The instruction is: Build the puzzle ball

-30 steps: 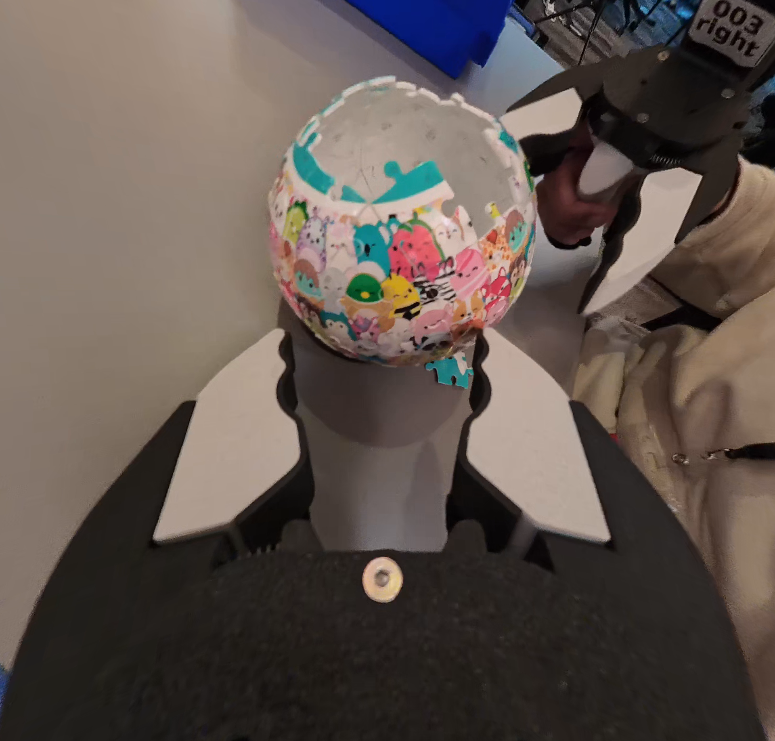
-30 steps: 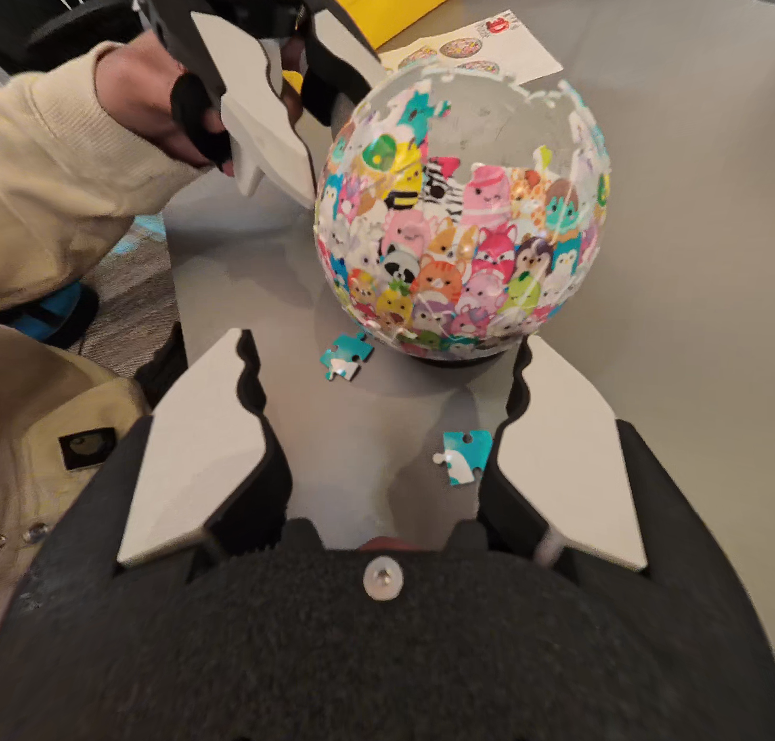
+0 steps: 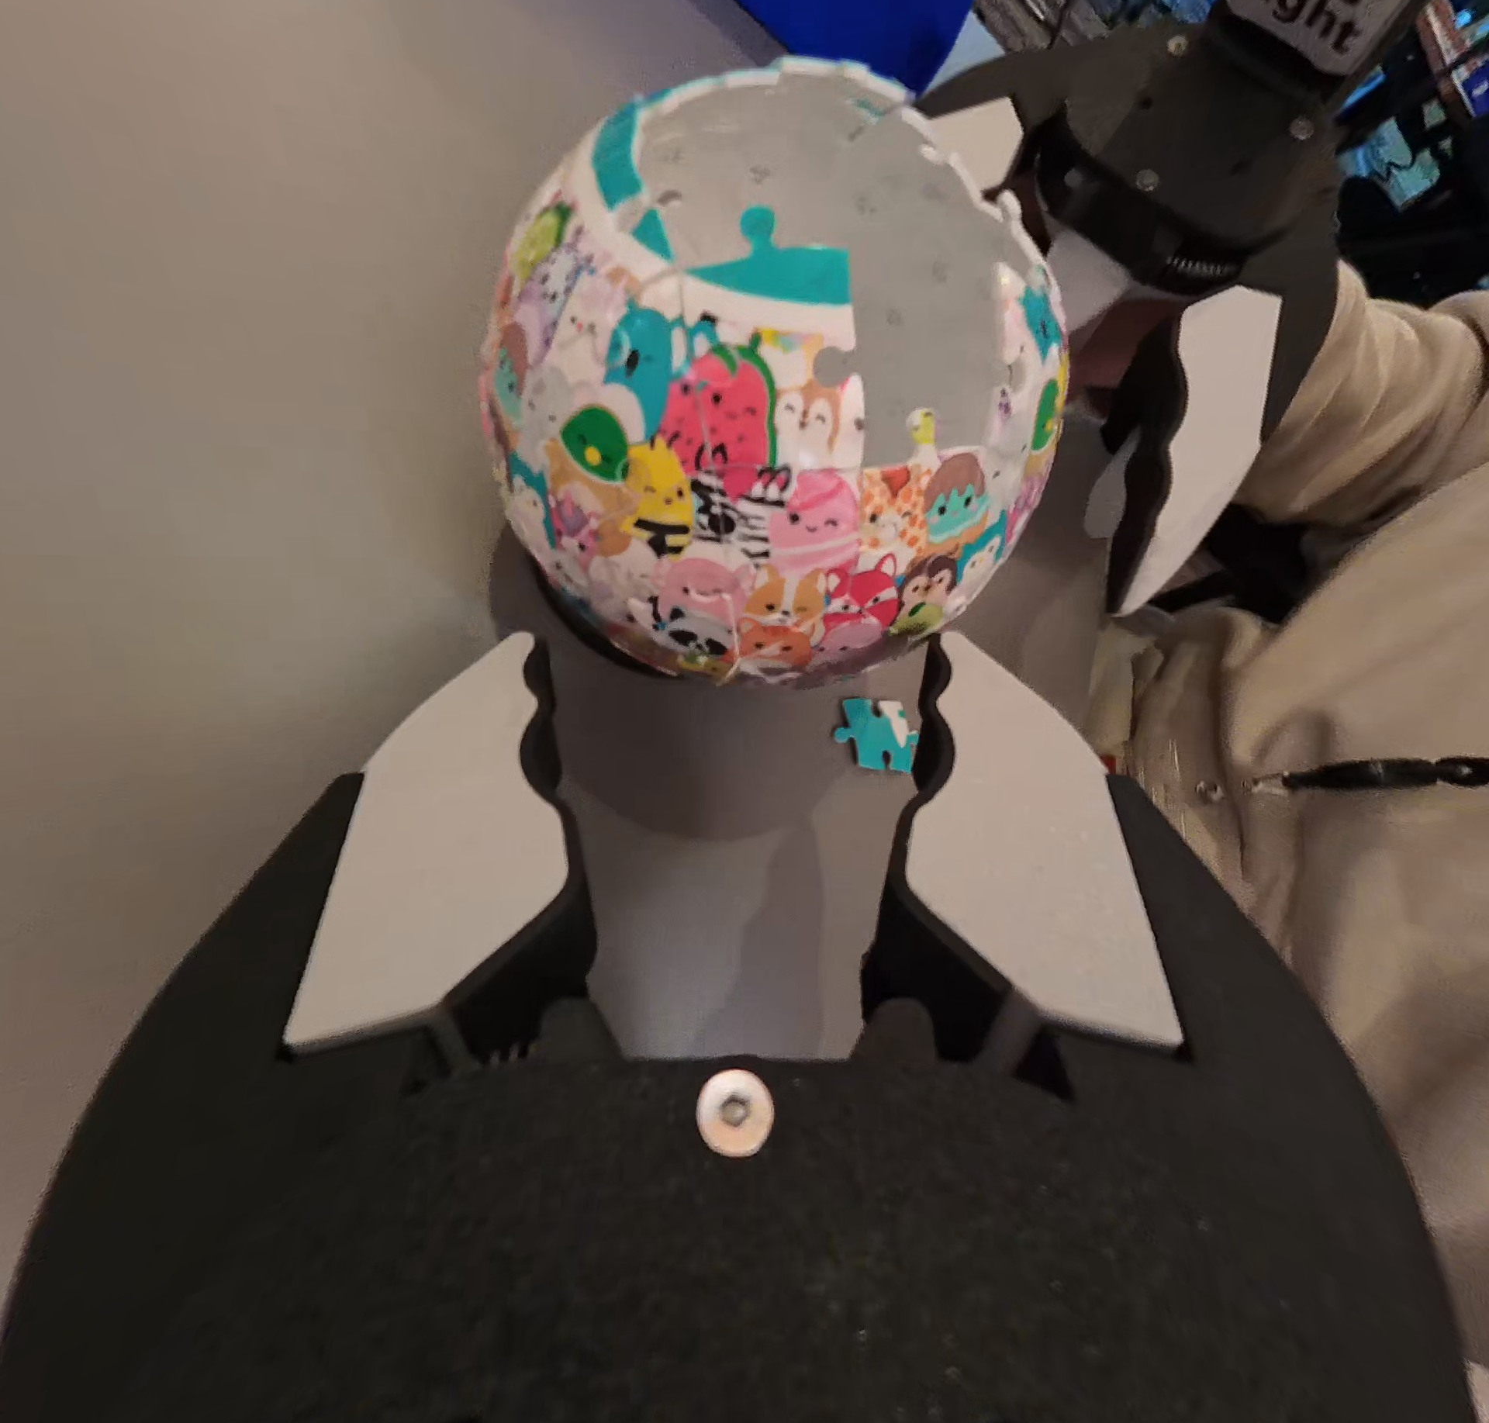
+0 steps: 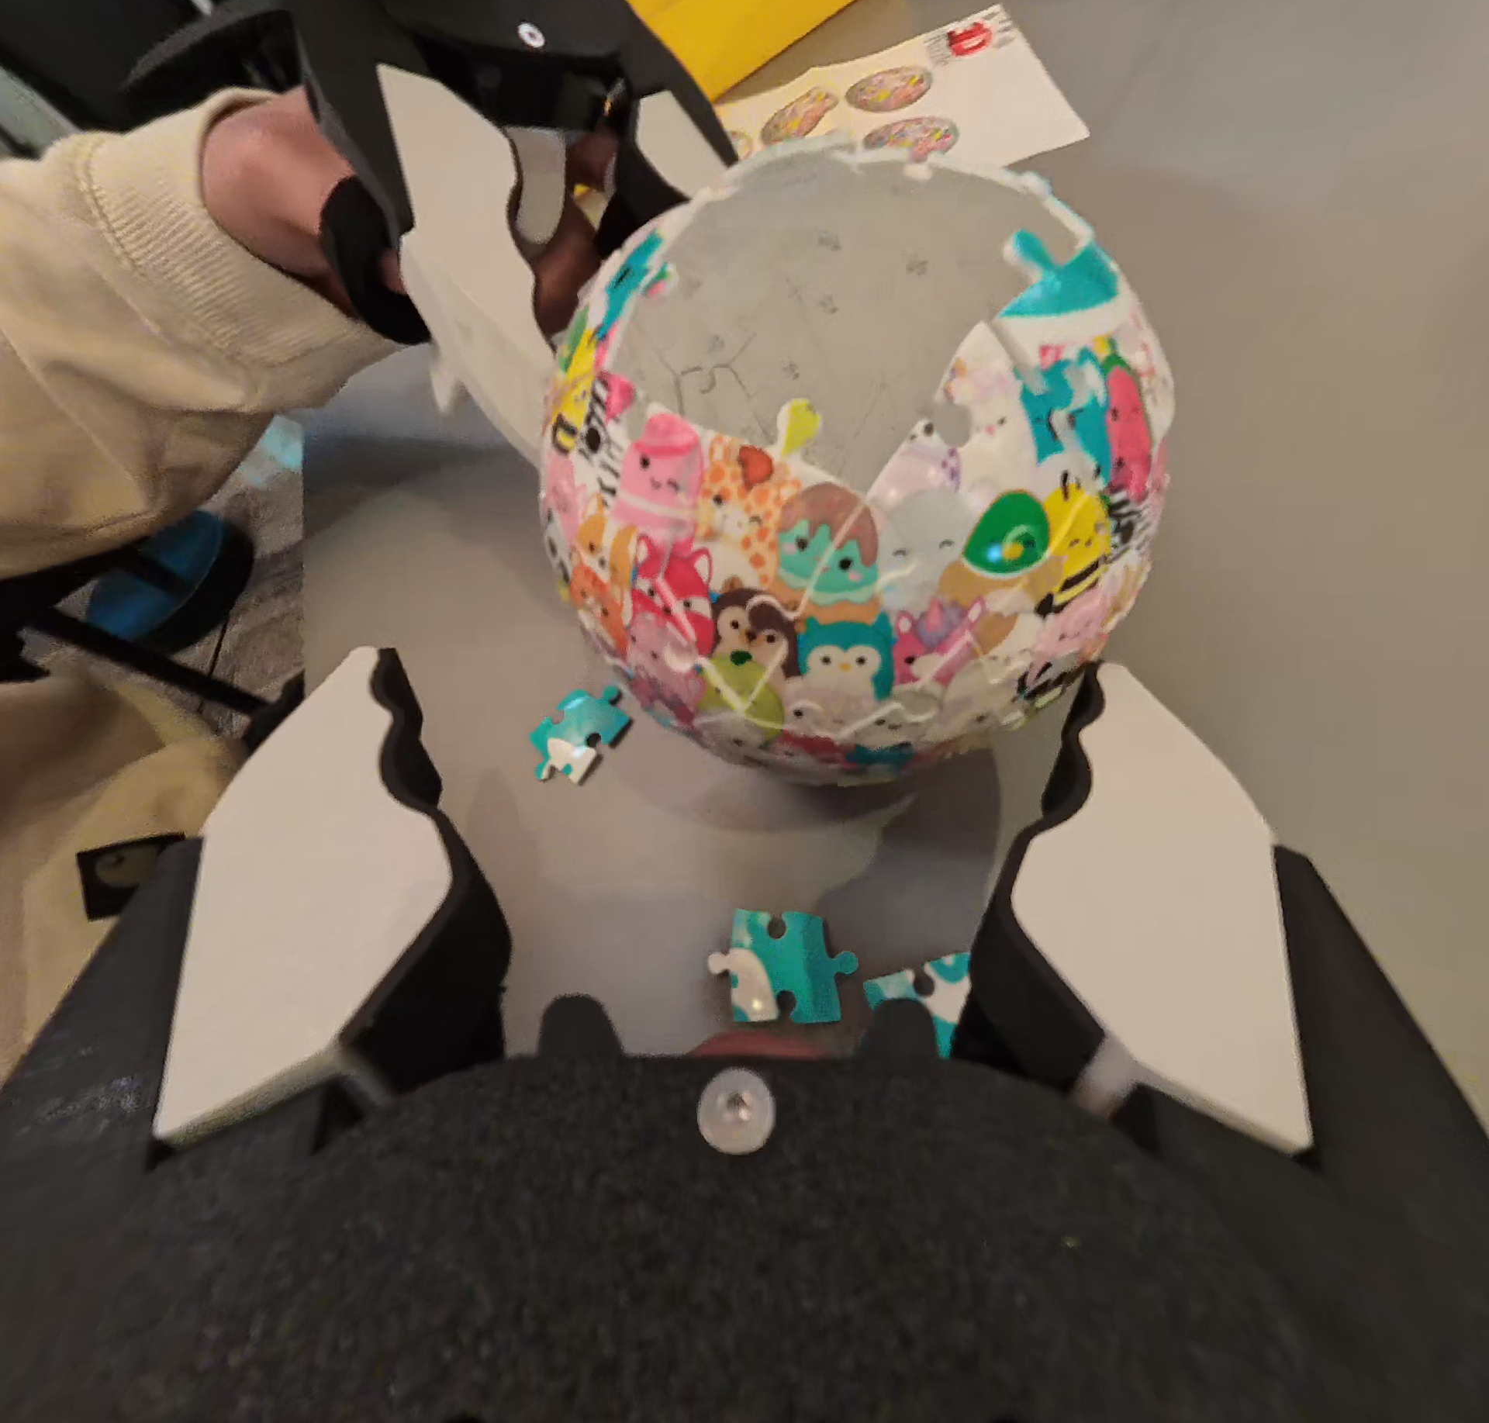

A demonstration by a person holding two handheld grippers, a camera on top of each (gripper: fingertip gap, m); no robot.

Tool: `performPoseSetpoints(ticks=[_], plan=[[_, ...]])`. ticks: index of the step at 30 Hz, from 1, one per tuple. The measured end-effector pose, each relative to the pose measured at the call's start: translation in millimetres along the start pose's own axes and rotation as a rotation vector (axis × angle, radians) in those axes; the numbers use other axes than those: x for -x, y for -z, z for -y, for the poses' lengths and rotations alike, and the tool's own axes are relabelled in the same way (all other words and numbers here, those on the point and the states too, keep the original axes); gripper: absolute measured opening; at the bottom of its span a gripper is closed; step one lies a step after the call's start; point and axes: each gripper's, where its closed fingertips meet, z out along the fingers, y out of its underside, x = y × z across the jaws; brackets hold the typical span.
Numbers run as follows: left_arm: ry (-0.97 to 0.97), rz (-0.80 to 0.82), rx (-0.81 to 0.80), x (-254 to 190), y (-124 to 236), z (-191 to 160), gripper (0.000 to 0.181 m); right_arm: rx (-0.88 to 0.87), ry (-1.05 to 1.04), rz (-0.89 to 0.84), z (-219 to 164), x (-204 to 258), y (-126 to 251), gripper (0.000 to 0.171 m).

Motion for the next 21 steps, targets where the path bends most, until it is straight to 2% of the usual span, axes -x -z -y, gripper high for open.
performPoseSetpoints(ticks=[3, 7, 11, 15, 21], plan=[[-0.006, 0.015, -0.008, 11, 9, 5, 0.082, -0.017, -0.018, -0.020, -4, 4, 4, 0.143], [0.076, 0.038, -0.123, 5, 20, 3, 0.078, 0.002, 0.026, -0.033, -6, -8, 13, 0.136], [0.141, 0.075, -0.190, -17, 6, -9, 0.078, 0.069, 0.039, 0.032, -2, -27, 9, 0.136], [0.207, 0.133, -0.263, -19, -6, -4, 0.072, 0.099, 0.028, 0.131, 0, -14, 3, 0.134], [0.194, 0.131, -0.246, -6, 3, -2, 0.071, 0.040, 0.002, 0.067, -1, -1, 2, 0.145]])
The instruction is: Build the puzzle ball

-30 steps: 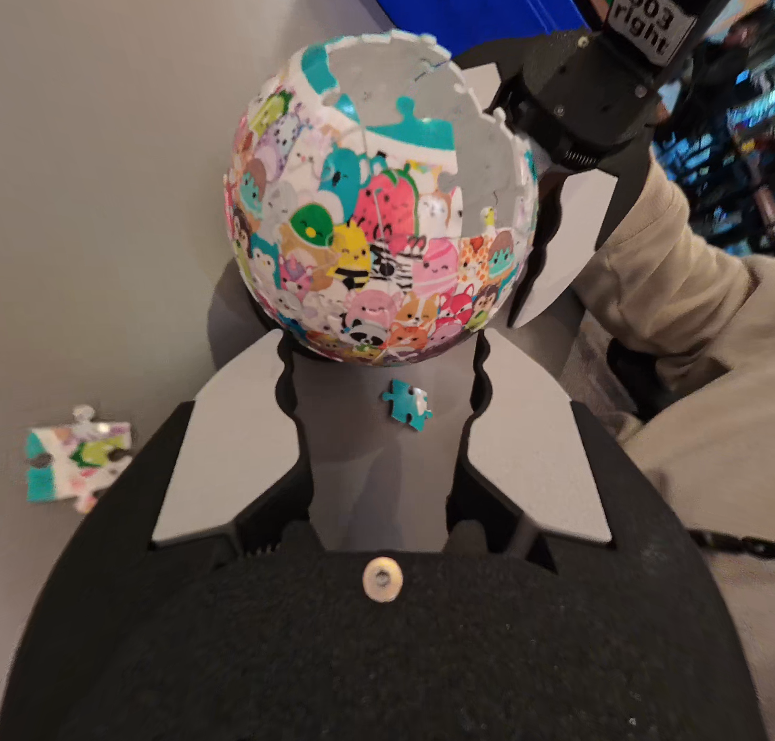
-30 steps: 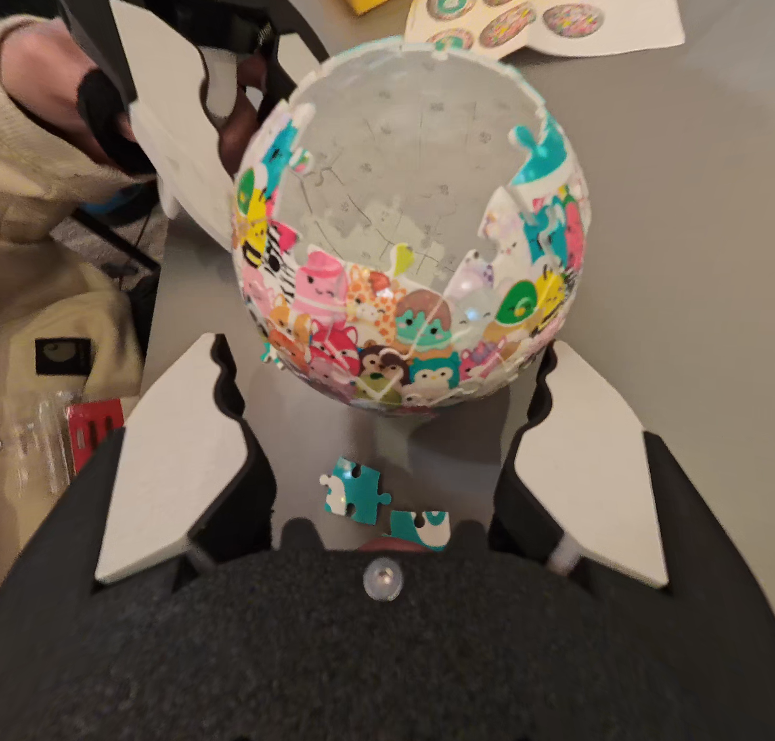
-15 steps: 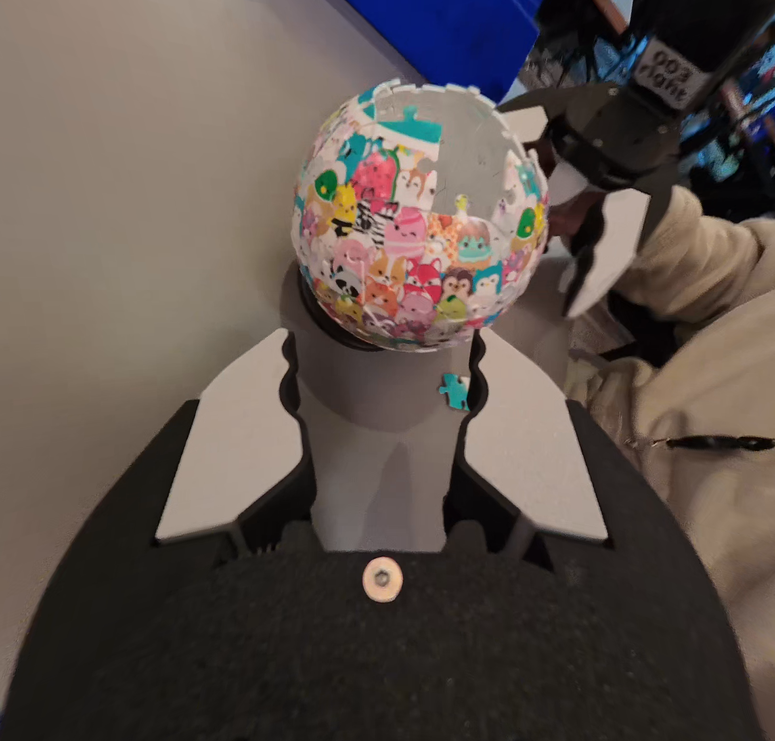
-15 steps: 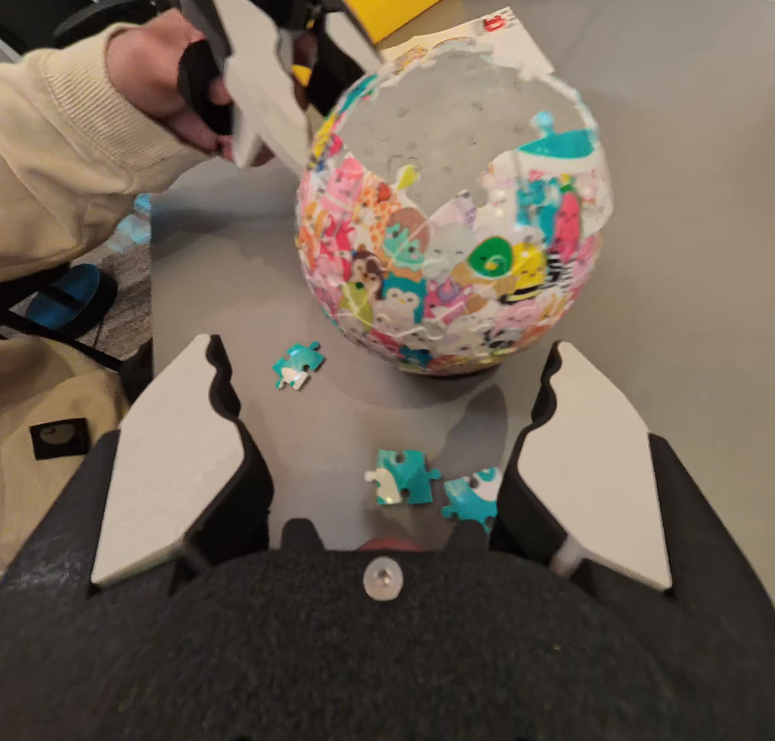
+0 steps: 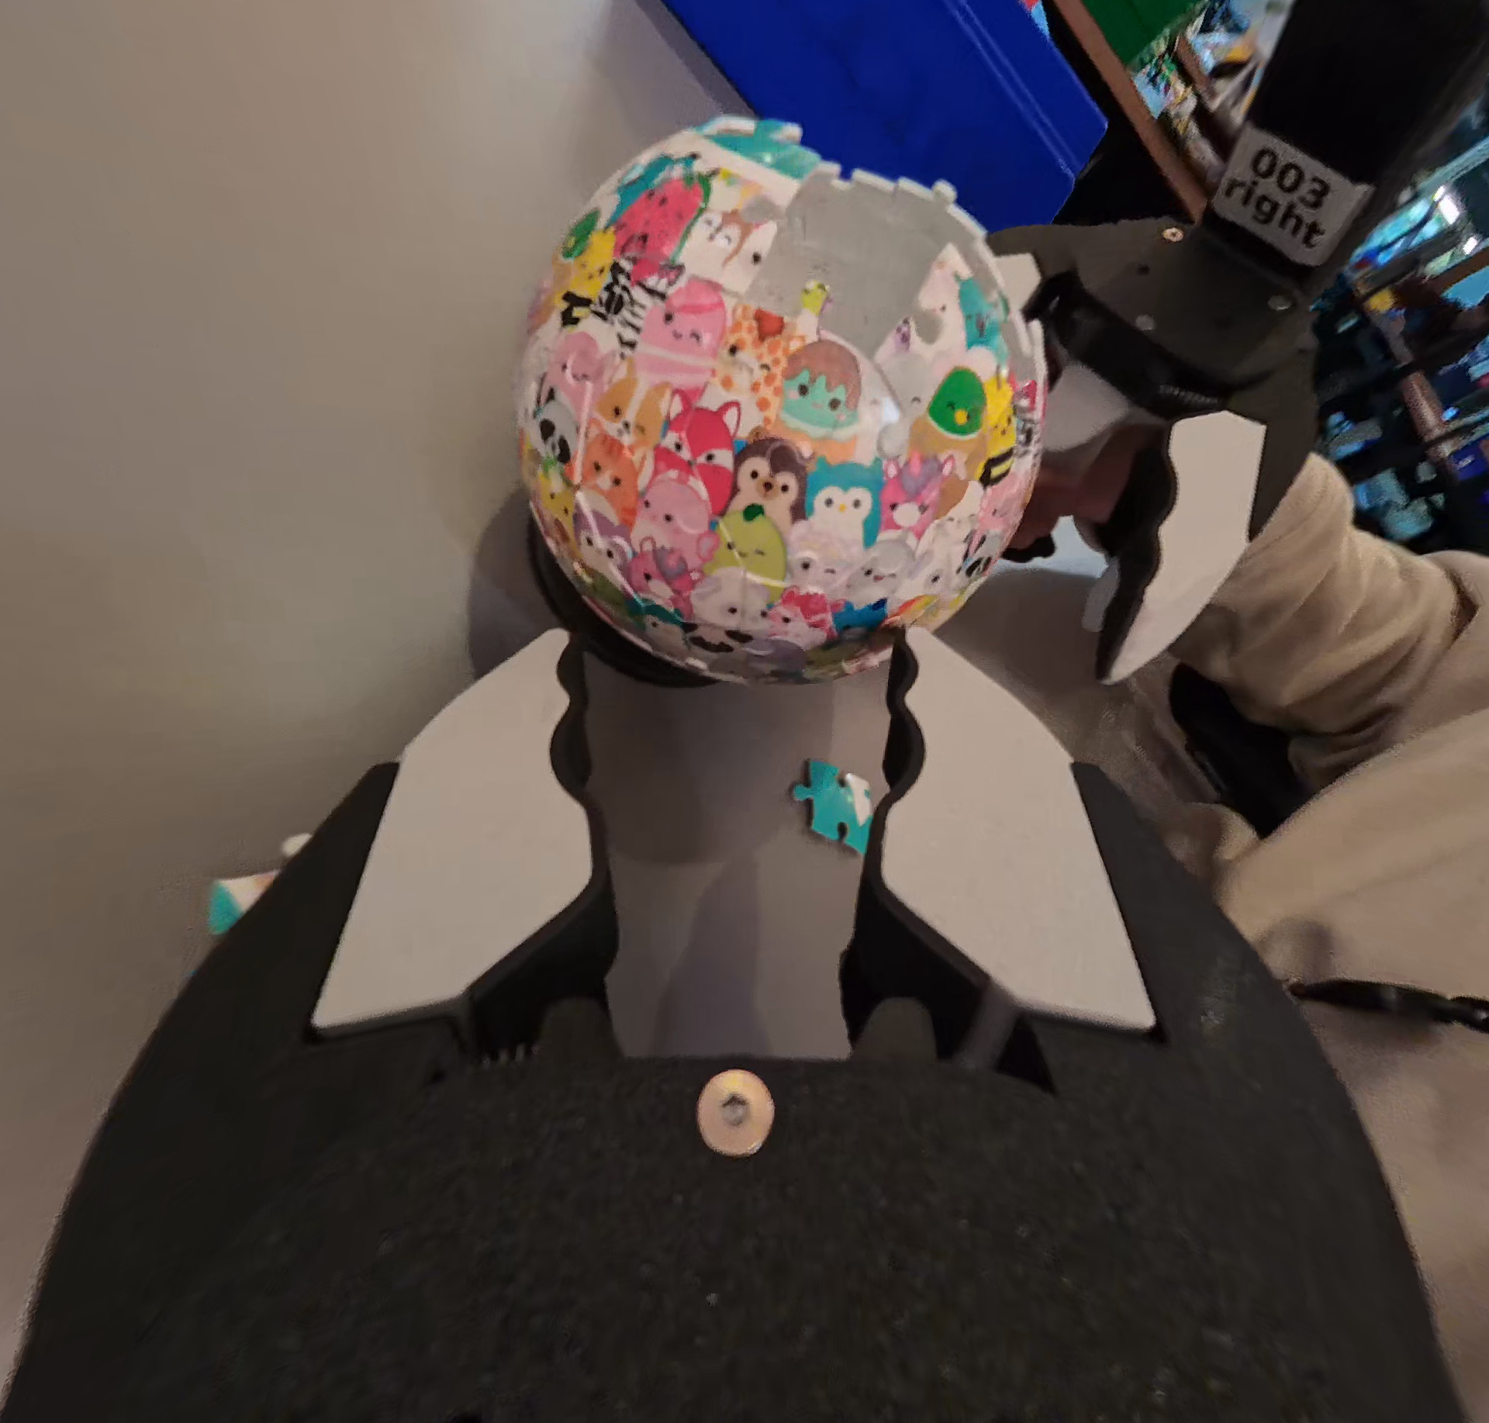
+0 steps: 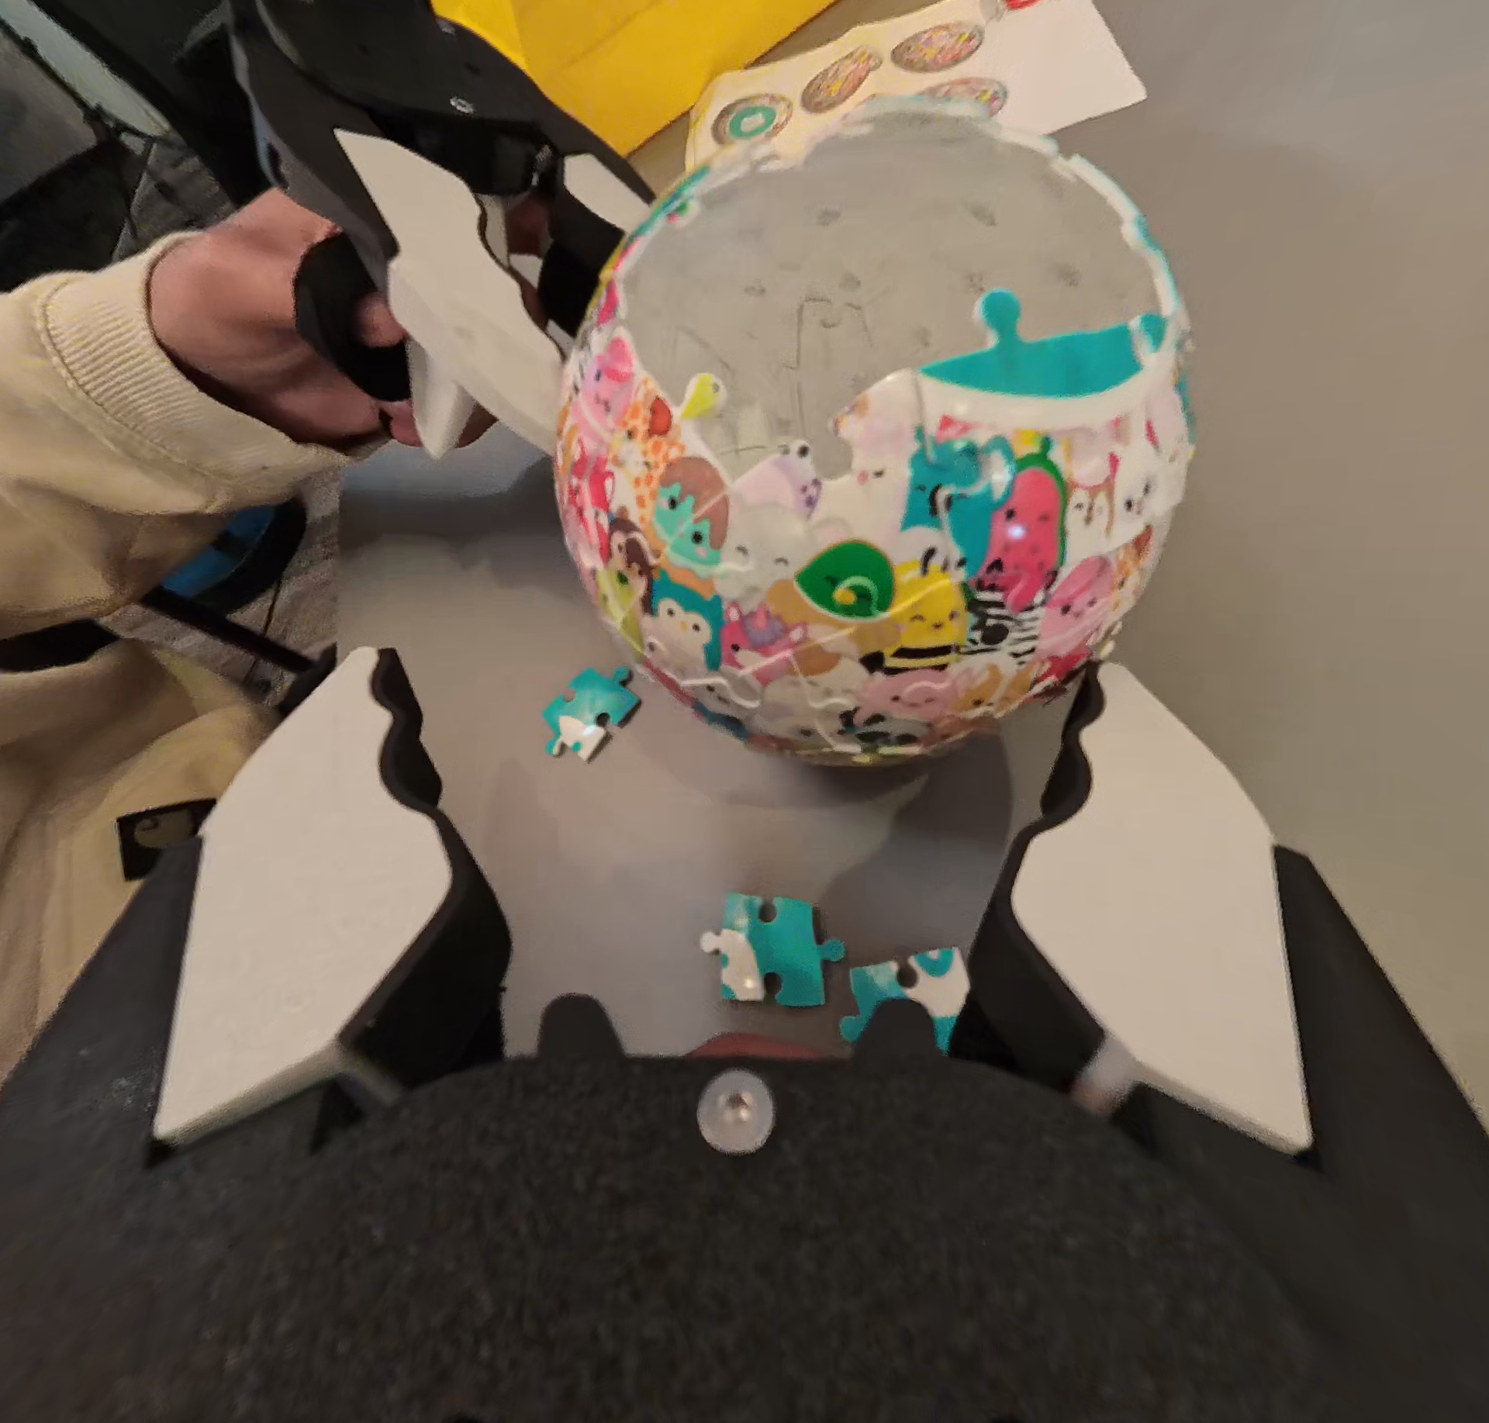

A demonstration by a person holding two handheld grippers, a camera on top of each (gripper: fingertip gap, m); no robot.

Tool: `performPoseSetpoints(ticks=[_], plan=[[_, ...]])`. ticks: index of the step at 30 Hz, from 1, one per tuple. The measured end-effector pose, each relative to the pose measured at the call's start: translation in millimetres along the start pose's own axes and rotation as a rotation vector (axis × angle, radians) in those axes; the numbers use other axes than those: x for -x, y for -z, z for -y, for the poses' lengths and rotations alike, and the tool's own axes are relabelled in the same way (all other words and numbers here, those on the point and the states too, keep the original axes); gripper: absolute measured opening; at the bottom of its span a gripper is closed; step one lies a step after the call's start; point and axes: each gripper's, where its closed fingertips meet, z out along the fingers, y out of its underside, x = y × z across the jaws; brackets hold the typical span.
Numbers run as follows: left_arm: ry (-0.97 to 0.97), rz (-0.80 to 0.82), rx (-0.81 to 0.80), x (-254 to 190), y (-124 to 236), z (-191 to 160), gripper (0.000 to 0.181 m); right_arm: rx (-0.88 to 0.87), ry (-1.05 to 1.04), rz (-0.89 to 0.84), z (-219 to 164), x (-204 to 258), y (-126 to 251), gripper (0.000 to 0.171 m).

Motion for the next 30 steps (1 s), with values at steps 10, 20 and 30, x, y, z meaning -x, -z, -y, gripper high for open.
performPoseSetpoints(ticks=[10, 20, 30], plan=[[-0.118, 0.072, 0.081, 46, 16, 25, 0.065, -0.092, -0.064, -0.082, -1, 41, 1, 0.143], [-0.036, -0.017, 0.003, 3, 11, 2, 0.080, -0.051, -0.091, -0.066, -4, -7, 15, 0.136], [-0.054, -0.030, 0.053, 10, -8, -3, 0.079, -0.072, -0.093, -0.011, 2, 11, -2, 0.145]])
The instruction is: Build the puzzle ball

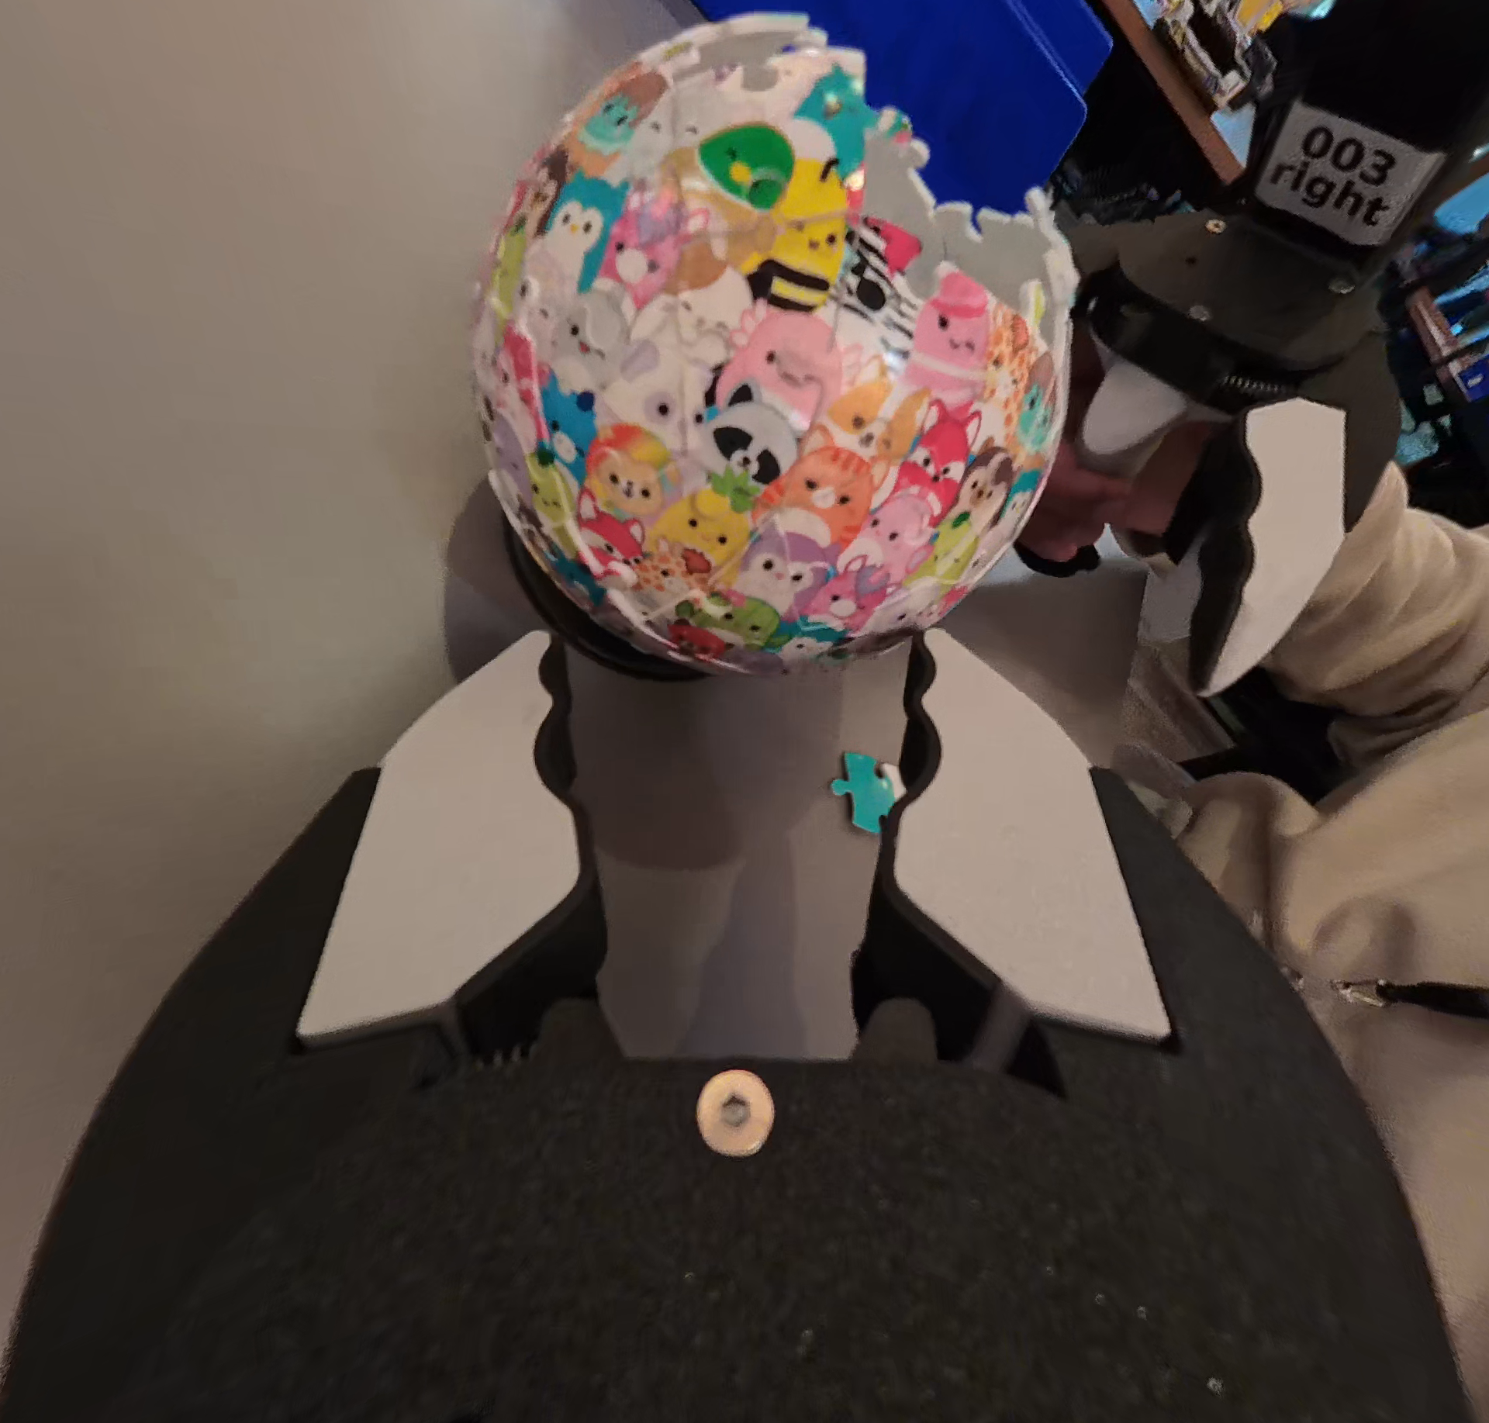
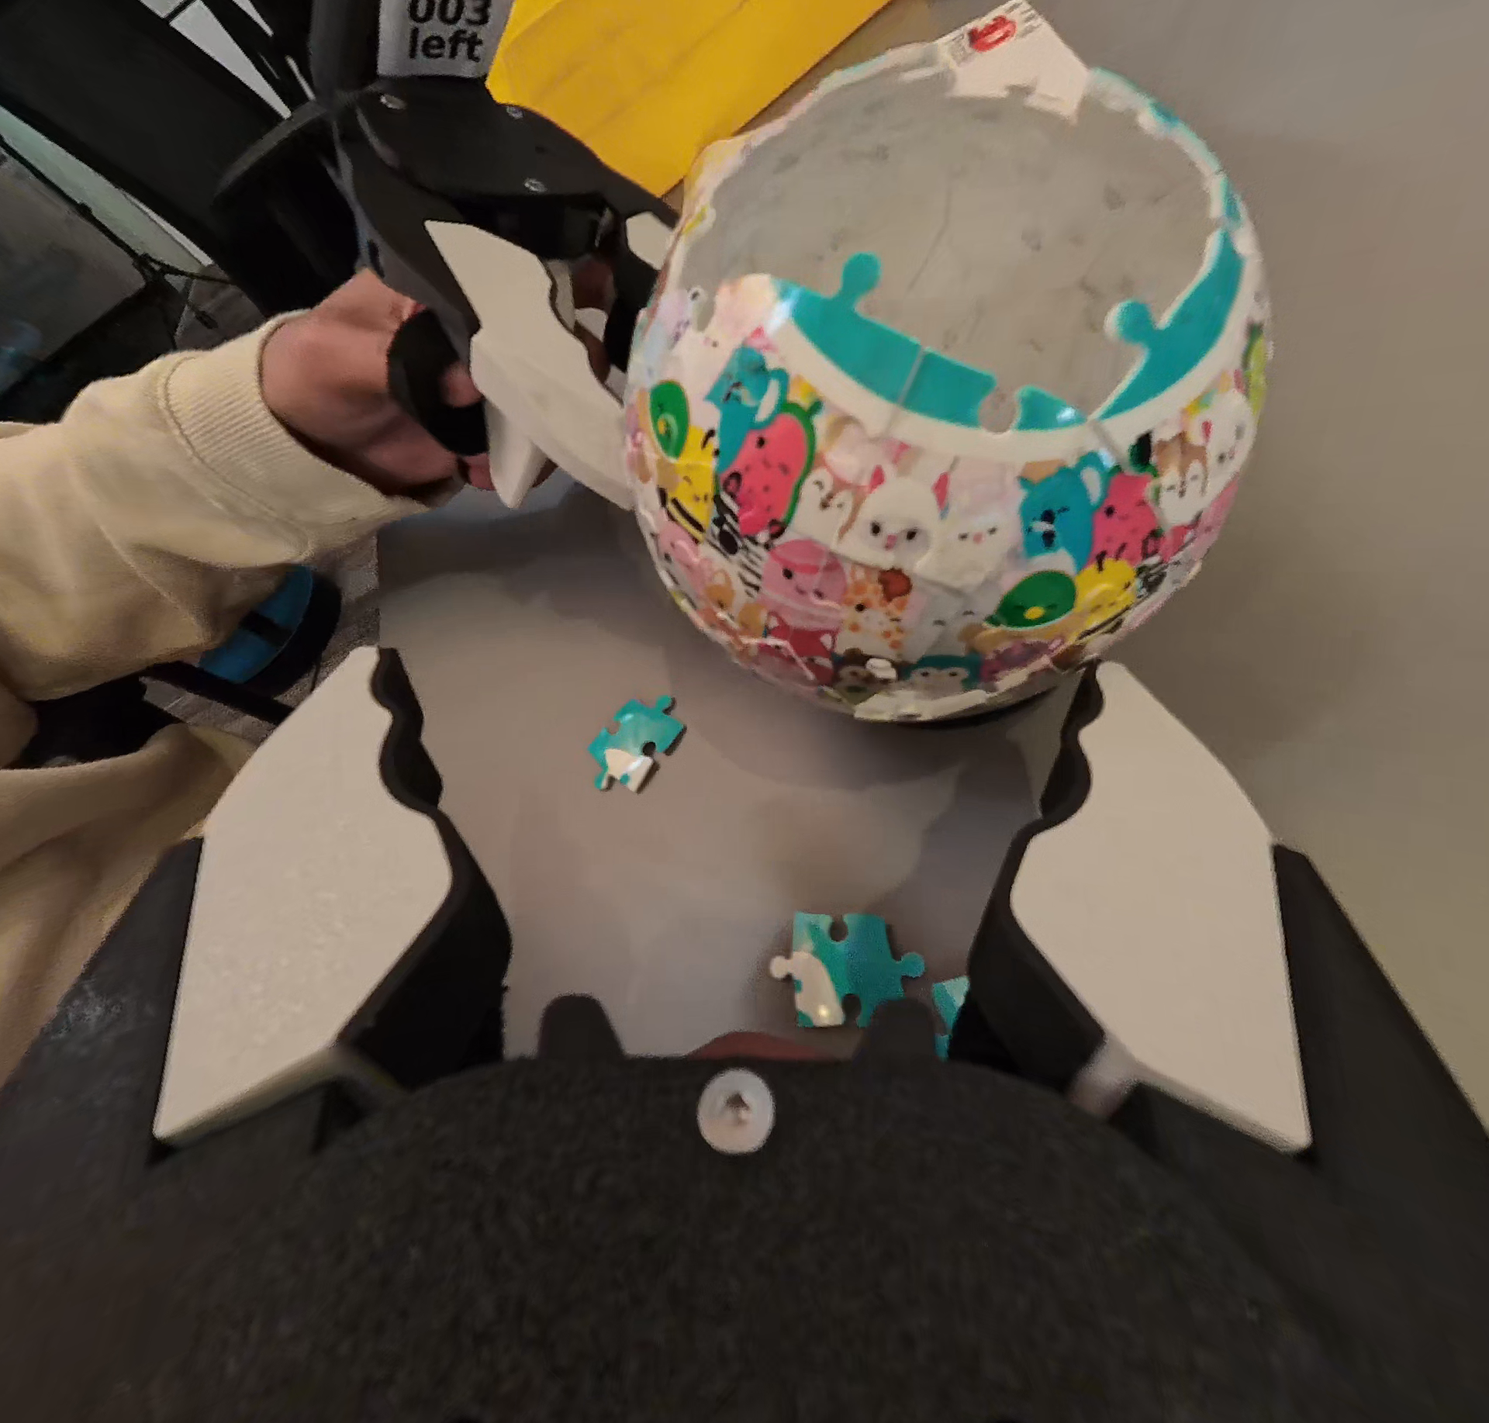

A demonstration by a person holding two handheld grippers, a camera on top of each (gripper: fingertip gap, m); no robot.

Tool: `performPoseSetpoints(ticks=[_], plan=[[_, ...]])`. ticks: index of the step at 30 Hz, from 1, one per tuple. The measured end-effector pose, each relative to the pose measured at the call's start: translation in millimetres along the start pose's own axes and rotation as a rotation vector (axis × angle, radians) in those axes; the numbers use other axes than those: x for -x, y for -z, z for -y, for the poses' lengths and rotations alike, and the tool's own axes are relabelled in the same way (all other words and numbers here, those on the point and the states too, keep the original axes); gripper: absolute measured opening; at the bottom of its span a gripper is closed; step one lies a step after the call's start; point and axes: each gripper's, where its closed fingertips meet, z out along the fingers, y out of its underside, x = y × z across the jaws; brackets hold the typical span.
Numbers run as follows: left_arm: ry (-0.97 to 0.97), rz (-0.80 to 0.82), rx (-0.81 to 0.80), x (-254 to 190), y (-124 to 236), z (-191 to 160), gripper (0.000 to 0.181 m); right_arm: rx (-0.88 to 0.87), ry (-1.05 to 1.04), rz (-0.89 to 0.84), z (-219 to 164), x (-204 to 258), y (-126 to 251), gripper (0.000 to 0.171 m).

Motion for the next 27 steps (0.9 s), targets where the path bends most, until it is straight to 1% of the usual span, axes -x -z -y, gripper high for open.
performPoseSetpoints(ticks=[2, 6, 8, 9, 11, 13, 14, 15, 17, 19, 20, 21, 22, 23, 25, 27], plan=[[-0.028, -0.007, 0.010, 6, 4, 3, 0.074, -0.011, -0.005, -0.021, -2, 4, 0, 0.145], [-0.044, 0.034, 0.014, 27, 16, 9, 0.072, -0.009, 0.002, -0.042, -7, 19, -2, 0.145], [-0.038, 0.053, -0.002, 34, 21, 14, 0.071, -0.004, 0.013, -0.034, -9, 27, -4, 0.141], [-0.031, 0.057, -0.013, 35, 24, 15, 0.071, 0.003, 0.034, -0.047, -11, 28, -2, 0.134], [-0.020, 0.059, -0.040, 32, 31, 16, 0.068, 0.042, 0.087, -0.088, -14, 23, 10, 0.127], [-0.035, 0.086, -0.069, 25, 40, 13, 0.061, 0.088, 0.135, -0.087, -9, 21, 30, 0.107], [-0.053, 0.093, -0.092, 19, 44, 13, 0.058, 0.085, 0.166, -0.073, 3, 22, 42, 0.099], [-0.066, 0.099, -0.115, 10, 45, 13, 0.055, 0.069, 0.197, -0.019, 20, 30, 53, 0.089], [-0.079, 0.099, -0.154, -8, 43, 15, 0.052, 0.073, 0.258, 0.172, 54, 55, 71, 0.072], [-0.091, 0.106, -0.208, -26, 41, 22, 0.039, 0.147, 0.311, 0.241, 79, 53, 74, 0.058], [-0.095, 0.125, -0.225, -32, 40, 25, 0.037, 0.194, 0.335, 0.279, 85, 47, 70, 0.058], [-0.104, 0.134, -0.239, -39, 39, 26, 0.034, 0.248, 0.326, 0.318, 89, 40, 63, 0.063], [-0.120, 0.136, -0.252, -46, 38, 27, 0.030, 0.314, 0.289, 0.345, 90, 31, 55, 0.067], [-0.138, 0.140, -0.264, -53, 39, 27, 0.027, 0.367, 0.245, 0.403, 92, 28, 48, 0.066], [-0.165, 0.143, -0.306, -65, 39, 26, 0.018, 0.423, 0.175, 0.490, 92, 30, 35, 0.071], [-0.182, 0.137, -0.336, -73, 36, 27, 0.003, 0.494, 0.214, 0.469, 83, 25, 23, 0.090]])
